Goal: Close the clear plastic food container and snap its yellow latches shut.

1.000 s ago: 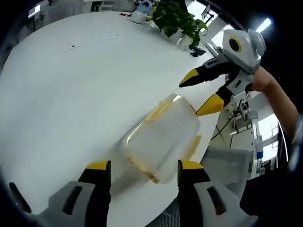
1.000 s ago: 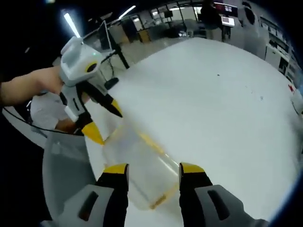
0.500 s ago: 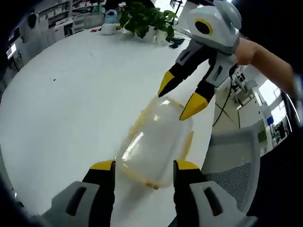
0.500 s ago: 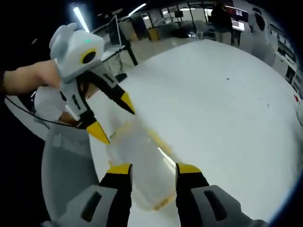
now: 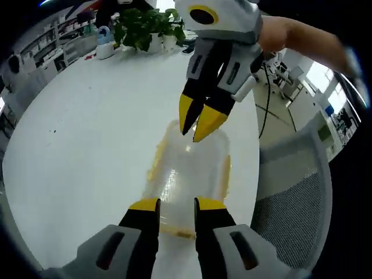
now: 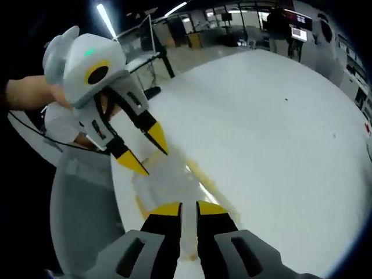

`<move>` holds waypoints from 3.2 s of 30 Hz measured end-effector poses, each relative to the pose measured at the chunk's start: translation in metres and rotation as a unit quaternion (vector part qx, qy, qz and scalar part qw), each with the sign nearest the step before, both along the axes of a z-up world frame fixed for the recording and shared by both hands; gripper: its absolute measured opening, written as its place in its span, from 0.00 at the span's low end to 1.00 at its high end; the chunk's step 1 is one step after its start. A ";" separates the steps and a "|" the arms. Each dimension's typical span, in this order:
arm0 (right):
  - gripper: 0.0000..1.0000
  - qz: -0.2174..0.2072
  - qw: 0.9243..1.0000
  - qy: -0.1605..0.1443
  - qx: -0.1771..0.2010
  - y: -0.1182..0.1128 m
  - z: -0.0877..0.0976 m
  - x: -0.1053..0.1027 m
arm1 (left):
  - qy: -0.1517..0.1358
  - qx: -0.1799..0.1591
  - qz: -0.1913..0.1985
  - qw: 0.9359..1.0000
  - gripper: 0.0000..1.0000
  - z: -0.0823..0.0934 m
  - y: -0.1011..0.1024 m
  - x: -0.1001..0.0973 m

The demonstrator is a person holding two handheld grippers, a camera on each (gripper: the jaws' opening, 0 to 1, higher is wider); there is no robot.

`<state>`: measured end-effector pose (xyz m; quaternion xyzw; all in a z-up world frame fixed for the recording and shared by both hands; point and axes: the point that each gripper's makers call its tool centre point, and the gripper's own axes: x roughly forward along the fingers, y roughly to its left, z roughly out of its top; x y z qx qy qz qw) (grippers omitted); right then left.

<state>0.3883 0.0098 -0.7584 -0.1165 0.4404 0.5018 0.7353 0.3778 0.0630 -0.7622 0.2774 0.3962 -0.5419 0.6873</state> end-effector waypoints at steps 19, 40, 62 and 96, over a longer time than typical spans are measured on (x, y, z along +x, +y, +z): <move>0.00 0.039 0.999 -0.018 -0.015 0.011 -0.004 0.005 | -0.007 0.005 -0.032 0.999 0.12 -0.014 -0.019 -0.018; 0.02 0.031 0.999 -0.032 -0.017 0.022 -0.005 0.019 | -0.022 0.015 -0.060 0.998 0.16 -0.018 -0.031 -0.035; 0.19 -0.003 0.999 0.007 -0.035 0.022 -0.021 0.030 | -0.018 0.024 -0.081 0.996 0.35 -0.020 -0.038 -0.051; 0.31 0.165 0.981 0.057 -0.087 0.027 -0.035 0.017 | -0.081 0.067 -0.080 0.991 0.39 -0.023 -0.038 -0.044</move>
